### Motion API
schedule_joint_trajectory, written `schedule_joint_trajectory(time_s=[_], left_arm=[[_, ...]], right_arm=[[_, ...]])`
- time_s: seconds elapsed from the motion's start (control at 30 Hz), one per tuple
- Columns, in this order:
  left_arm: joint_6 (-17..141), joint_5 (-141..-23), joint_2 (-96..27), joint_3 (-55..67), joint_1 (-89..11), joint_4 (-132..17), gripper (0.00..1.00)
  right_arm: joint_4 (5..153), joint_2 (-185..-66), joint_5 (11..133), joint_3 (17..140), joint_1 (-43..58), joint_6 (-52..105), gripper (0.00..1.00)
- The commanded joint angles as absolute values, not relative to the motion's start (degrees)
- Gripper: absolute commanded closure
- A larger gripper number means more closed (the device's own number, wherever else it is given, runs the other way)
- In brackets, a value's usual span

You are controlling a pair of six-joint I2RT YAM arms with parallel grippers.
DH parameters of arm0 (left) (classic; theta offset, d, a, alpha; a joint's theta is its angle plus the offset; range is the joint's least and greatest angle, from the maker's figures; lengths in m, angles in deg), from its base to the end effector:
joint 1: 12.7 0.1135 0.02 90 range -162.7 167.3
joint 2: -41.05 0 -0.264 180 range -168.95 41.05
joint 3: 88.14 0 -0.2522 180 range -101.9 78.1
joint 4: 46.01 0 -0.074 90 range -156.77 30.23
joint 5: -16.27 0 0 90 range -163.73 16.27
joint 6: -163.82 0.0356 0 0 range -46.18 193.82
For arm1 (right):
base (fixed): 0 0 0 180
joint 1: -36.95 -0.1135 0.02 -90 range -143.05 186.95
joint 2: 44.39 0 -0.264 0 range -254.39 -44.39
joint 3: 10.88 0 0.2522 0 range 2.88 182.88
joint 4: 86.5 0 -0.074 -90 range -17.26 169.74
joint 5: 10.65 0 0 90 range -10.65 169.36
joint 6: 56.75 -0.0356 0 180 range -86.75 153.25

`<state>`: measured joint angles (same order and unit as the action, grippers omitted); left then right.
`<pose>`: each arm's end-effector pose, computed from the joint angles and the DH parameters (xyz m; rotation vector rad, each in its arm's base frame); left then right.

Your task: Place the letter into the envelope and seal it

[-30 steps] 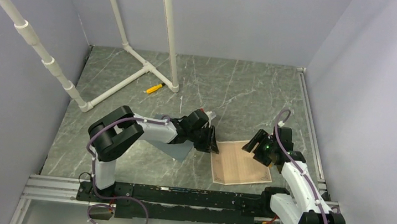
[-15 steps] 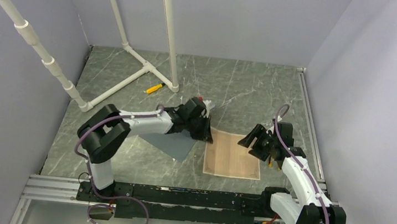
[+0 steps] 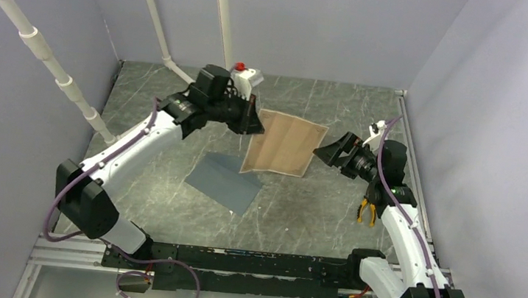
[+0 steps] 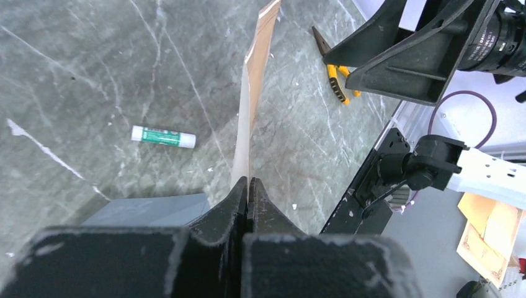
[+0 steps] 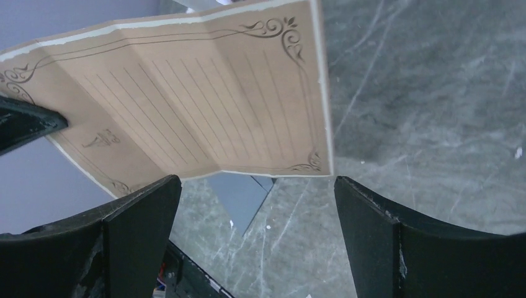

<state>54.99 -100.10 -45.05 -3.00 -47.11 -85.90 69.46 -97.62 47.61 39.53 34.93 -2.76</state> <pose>0.2732 -0.2063 0.3606 0.5886 2.1485 -1.0209 0.2061 0.0260 0.2655 0.2596 2.0883 0.9722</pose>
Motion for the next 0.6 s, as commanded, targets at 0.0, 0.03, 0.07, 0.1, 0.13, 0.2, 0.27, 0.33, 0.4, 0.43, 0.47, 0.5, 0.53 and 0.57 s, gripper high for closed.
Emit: schedule_joint_trajectory(time_s=[0.0,0.03,0.07,0.1,0.13,0.2,0.27,0.33,0.4,0.43,0.47,0.5,0.53,0.57], left_arm=[[64.55,-108.63,-41.90,-7.28,-44.23,-94.68,0.98],[65.58,-109.41,-41.40,-8.31,-44.03,-96.07,0.97],[66.15,-109.83,-40.82,-9.28,-43.84,-97.11,0.98],[66.03,-110.12,-40.07,-9.95,-43.58,-97.51,0.97],[65.40,-110.43,-39.36,-10.44,-43.35,-97.26,0.98],[61.41,-111.28,-37.86,-11.11,-42.76,-95.62,0.97],[57.38,-115.20,-37.09,-11.87,-42.42,-93.19,0.98],[54.64,-118.06,-36.79,-13.19,-42.47,-92.24,0.97],[52.54,-119.13,-36.06,-13.58,-42.40,-91.65,0.98],[51.63,-119.78,-35.51,-13.46,-42.40,-91.03,0.98],[50.87,-120.46,-35.05,-13.34,-42.40,-90.54,0.98],[50.20,-121.17,-34.62,-13.23,-42.40,-90.07,0.98],[49.84,-121.72,-34.19,-13.31,-42.40,-89.96,0.98],[49.46,-122.05,-34.01,-13.35,-42.36,-89.97,0.98]], right_arm=[[76.62,-95.99,44.57,42.82,34.92,-0.77,0.00],[77.19,-96.00,43.91,42.88,34.93,-0.17,0.00],[77.79,-95.98,43.16,42.93,34.93,0.26,0.00],[78.73,-96.01,42.18,42.65,34.92,0.49,0.00],[79.44,-95.98,41.12,42.19,34.92,0.51,0.00],[84.21,-95.76,38.66,40.33,34.86,-0.73,0.00],[88.32,-95.83,35.81,38.56,34.83,-2.69,0.00],[91.20,-96.06,34.13,37.54,34.77,-4.71,0.00],[93.31,-96.07,33.46,36.90,34.74,-6.89,0.00],[94.54,-96.07,33.29,36.51,34.75,-7.78,0.00],[95.72,-96.14,33.08,36.20,34.73,-8.83,0.00],[97.05,-96.11,32.79,35.89,34.75,-9.90,0.00],[98.37,-96.07,32.40,35.62,34.73,-11.11,0.00],[99.85,-96.02,32.14,35.21,34.66,-12.31,0.00]])
